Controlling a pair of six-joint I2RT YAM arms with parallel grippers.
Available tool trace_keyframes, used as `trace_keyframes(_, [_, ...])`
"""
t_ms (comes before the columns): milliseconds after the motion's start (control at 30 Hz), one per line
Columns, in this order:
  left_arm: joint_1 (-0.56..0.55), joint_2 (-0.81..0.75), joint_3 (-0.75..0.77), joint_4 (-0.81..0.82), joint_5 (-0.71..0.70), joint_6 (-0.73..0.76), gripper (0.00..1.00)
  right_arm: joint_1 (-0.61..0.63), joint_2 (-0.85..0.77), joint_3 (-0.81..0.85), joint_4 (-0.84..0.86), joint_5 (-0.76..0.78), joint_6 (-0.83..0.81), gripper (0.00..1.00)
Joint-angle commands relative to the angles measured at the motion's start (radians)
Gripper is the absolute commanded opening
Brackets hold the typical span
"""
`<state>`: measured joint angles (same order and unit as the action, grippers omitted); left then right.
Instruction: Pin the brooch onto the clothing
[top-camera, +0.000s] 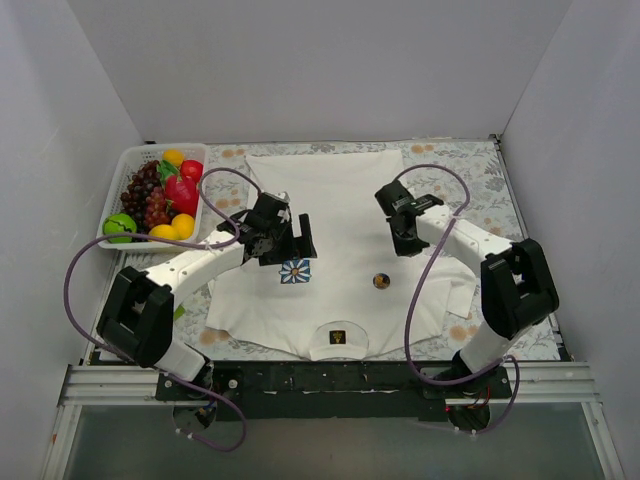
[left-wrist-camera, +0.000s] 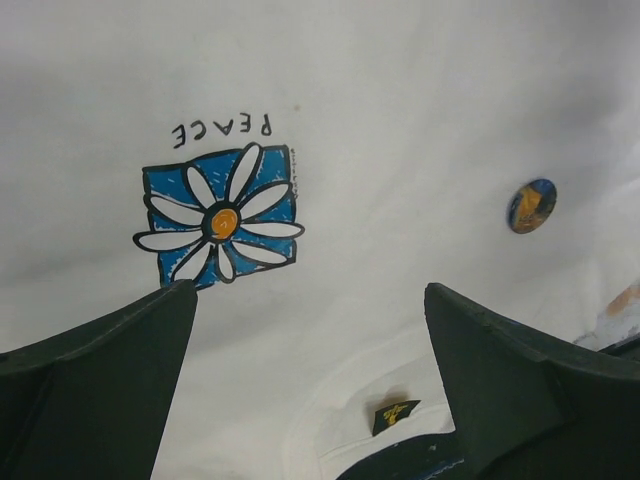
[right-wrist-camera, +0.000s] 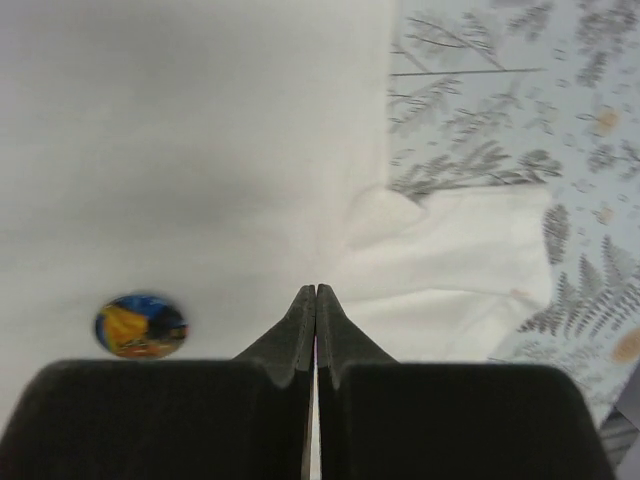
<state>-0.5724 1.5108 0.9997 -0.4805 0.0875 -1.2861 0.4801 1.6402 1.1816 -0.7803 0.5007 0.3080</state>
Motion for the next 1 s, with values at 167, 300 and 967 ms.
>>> trace_keyframes(167, [0.190,-0.099,-0.019,-0.075,0.026,0.005,0.98,0.100,0.110,-0.013,0.211,-0.321,-0.017,0.01])
trace_keyframes(300, [0.282,-0.148,-0.049,-0.115,0.009,-0.004,0.98,0.097,0.154,-0.042,0.231,-0.329,-0.003,0.01])
trace_keyframes(967, [0.428,-0.126,-0.119,-0.230,-0.380,-0.101,0.29,-0.058,0.121,-0.220,0.269,-0.304,-0.012,0.01])
